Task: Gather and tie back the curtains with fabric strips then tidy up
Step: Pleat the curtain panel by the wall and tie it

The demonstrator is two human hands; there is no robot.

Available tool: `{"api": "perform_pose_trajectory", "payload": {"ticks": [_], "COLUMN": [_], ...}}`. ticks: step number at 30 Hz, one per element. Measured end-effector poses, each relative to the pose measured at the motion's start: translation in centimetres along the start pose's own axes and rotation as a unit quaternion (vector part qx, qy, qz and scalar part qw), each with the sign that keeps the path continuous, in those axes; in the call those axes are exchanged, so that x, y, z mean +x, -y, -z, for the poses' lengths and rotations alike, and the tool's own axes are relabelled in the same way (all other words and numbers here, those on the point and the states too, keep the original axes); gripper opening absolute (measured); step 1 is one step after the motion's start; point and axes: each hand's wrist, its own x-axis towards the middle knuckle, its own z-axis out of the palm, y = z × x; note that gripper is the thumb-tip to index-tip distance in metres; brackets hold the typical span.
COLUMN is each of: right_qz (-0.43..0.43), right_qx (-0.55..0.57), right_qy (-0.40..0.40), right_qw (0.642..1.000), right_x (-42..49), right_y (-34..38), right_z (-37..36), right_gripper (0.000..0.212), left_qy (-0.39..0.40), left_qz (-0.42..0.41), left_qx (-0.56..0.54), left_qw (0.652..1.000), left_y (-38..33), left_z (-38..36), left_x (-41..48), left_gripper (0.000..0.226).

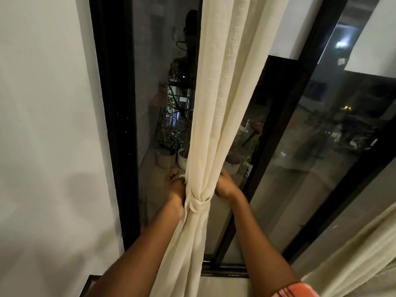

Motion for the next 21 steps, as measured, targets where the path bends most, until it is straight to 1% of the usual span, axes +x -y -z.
{"api": "perform_pose_trajectory", "payload": {"ticks": [1, 2, 3, 4, 5, 6, 7, 9, 11, 12, 14, 17, 18, 19, 20, 21], "right_qz": [-0.005, -0.012, -0.011, 0.000, 0.018, 0.040, 0.060, 0.090, 0.108, 0.115, 0.130, 0.129, 0.125, 0.121, 0.119, 0.115], "right_qx": [0.051, 0.109, 0.168, 0.198, 0.205, 0.176, 0.136, 0.060, 0.026, 0.021, 0.013, -0.013, -0.024, -0.035, -0.047, -0.058], "right_qy": [-0.008, -0.007, 0.008, 0.020, 0.042, 0.058, 0.070, 0.085, 0.070, 0.049, -0.024, -0.153, -0.185, -0.208, -0.222, -0.232], "right_qw": [0.999, 0.994, 0.986, 0.980, 0.978, 0.982, 0.986, 0.990, 0.991, 0.992, 0.991, 0.980, 0.975, 0.970, 0.967, 0.964], "right_x": [-0.4, -0.9, -1.8, -2.5, -3.3, -4.0, -4.5, -5.4, -5.9, -5.9, -5.7, -5.7, -5.7, -5.8, -5.8, -5.9], "right_y": [-0.4, -0.7, -1.1, -1.5, -1.8, -2.3, -2.6, -3.1, -3.1, -3.1, -3.2, -3.1, -3.0, -2.9, -2.8, -2.7], "right_z": [-0.2, -0.2, -0.3, -0.2, -0.3, -0.5, -0.8, -1.5, -2.2, -2.6, -3.4, -4.2, -4.2, -4.2, -4.1, -4.0], "right_gripper": [0.027, 0.036, 0.053, 0.069, 0.082, 0.091, 0.097, 0.102, 0.099, 0.097, 0.090, 0.066, 0.058, 0.052, 0.048, 0.047], "left_qy": [-0.002, -0.019, -0.028, -0.027, -0.024, -0.029, -0.030, -0.023, -0.027, -0.019, 0.001, 0.006, 0.006, 0.006, 0.012, 0.014], "left_qz": [-0.002, -0.004, -0.013, -0.023, -0.039, -0.036, -0.047, -0.044, -0.043, -0.048, -0.032, -0.001, 0.019, 0.023, 0.024, 0.032], "left_qx": [0.019, 0.030, 0.033, 0.027, 0.021, 0.016, 0.034, 0.063, 0.071, 0.062, 0.021, -0.076, -0.094, -0.112, -0.133, -0.137], "left_qw": [1.000, 0.999, 0.999, 0.999, 0.999, 0.999, 0.998, 0.997, 0.996, 0.997, 0.999, 0.997, 0.995, 0.993, 0.991, 0.990], "left_y": [0.1, 0.0, -0.1, -0.4, -0.5, -0.6, -0.5, -0.5, -0.4, -0.3, -0.4, -0.3, -0.3, -0.3, -0.3, -0.3], "left_z": [0.1, 0.2, 0.1, 0.0, 0.0, -0.1, -0.1, -0.3, -0.3, -0.4, -0.9, -0.4, 0.3, 0.9, 1.4, 2.1], "left_x": [-0.1, 0.0, 0.0, -0.2, -0.3, -0.5, -0.4, -1.0, -1.7, -2.1, -3.2, -2.8, -2.1, -1.6, -0.8, 0.0], "left_gripper": [0.025, 0.027, 0.024, 0.022, 0.024, 0.027, 0.029, 0.028, 0.026, 0.028, 0.029, 0.035, 0.032, 0.020, 0.042, 0.073]}}
